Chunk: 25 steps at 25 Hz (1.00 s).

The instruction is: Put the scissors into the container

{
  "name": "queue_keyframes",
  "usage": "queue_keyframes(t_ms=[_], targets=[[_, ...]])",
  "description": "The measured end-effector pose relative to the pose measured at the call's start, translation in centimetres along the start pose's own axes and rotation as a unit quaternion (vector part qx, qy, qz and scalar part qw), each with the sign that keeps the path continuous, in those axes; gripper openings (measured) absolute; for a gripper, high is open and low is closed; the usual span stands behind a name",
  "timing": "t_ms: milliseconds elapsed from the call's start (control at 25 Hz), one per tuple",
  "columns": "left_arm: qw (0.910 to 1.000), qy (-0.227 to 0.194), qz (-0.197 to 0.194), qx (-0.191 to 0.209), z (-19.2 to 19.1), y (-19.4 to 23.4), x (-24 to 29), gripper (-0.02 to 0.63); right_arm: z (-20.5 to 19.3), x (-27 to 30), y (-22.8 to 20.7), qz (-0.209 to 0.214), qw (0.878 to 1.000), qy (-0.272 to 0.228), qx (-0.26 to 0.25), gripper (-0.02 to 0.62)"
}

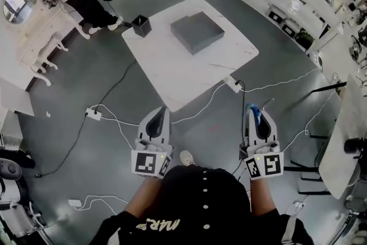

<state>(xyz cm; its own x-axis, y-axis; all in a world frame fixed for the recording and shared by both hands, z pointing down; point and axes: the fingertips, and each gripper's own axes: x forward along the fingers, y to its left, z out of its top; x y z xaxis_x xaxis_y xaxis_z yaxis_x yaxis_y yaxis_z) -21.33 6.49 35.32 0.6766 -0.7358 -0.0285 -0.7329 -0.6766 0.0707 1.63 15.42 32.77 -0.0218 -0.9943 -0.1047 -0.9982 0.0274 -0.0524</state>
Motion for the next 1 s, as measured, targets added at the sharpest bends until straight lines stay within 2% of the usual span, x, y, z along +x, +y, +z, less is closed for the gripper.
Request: queue_keyframes(t_ms=[160,280,600,1000], targets=[[0.9987,0.006,-0.05,-0.003,-0.4,-1.8,2.4,0.026,0.2,-1.4,-2.0,-0.051,0.999,0.001,-0.006,0.056],[0.9976,0.007,-0.069,-0.004,-0.5,-2.2,3.3,0.026,0.3,-1.7,-2.3,-0.068,0.998,-0.003,-0.008,0.056],[0.9977,0.003,-0.068,0.0,-0.2,-1.2,4.0,0.026,0.3,-0.4,-2.3,-0.074,0.997,-0.012,-0.008,0.055],[0.9991,0.001,-0.041,0.007,0.0,0.8,7.0,0.026,0.0,4.5,-3.8,-0.047,0.999,-0.015,-0.005,0.055]])
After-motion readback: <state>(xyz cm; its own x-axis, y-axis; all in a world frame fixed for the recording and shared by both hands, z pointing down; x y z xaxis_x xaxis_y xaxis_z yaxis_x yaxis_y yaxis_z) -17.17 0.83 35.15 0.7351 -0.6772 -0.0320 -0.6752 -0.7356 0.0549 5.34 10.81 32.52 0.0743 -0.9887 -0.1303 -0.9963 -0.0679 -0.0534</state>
